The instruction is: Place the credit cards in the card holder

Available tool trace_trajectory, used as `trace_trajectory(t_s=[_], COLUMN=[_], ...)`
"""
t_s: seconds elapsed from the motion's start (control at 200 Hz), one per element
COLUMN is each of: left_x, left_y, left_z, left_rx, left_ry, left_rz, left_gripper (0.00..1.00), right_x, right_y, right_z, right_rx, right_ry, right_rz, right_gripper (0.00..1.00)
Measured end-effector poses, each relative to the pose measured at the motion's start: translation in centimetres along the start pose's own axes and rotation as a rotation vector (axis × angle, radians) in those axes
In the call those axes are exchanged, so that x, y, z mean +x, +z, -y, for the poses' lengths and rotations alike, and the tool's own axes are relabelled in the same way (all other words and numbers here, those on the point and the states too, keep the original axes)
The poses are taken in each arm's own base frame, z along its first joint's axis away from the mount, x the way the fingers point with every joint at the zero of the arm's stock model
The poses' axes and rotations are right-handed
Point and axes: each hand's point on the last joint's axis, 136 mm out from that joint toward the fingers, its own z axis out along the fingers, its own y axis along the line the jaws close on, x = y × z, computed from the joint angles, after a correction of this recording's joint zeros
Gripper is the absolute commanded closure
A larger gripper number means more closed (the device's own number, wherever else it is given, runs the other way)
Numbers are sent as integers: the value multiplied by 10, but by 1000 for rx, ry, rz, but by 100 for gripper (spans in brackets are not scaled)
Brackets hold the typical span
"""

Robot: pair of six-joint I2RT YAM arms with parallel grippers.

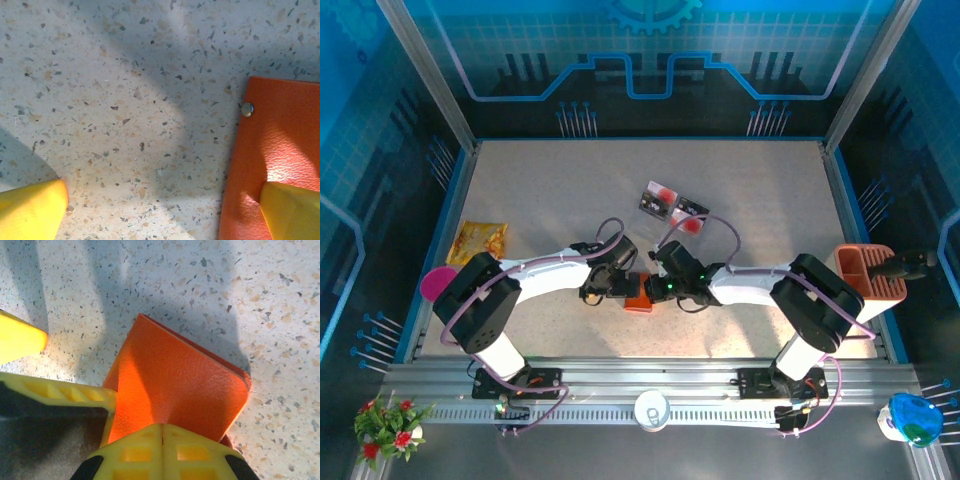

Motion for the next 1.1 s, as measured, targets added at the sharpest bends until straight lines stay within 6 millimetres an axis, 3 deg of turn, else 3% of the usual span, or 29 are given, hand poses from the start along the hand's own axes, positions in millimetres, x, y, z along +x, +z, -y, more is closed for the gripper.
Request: trace_trajectory(t_s=[0.34, 1.101], left_x=[0, 0], left_y=[0, 0], left_z=[0, 0], left_rx=[0, 0], left_ry=[1, -1], left_rz=[0, 0], left_gripper=[1, 1], right_x=[4, 1], right_y=[-2, 5], right_z=[-1, -4], right_rx=[10, 40], right_ry=[-25, -24], right_rz=[59, 19], right_gripper=[100, 100])
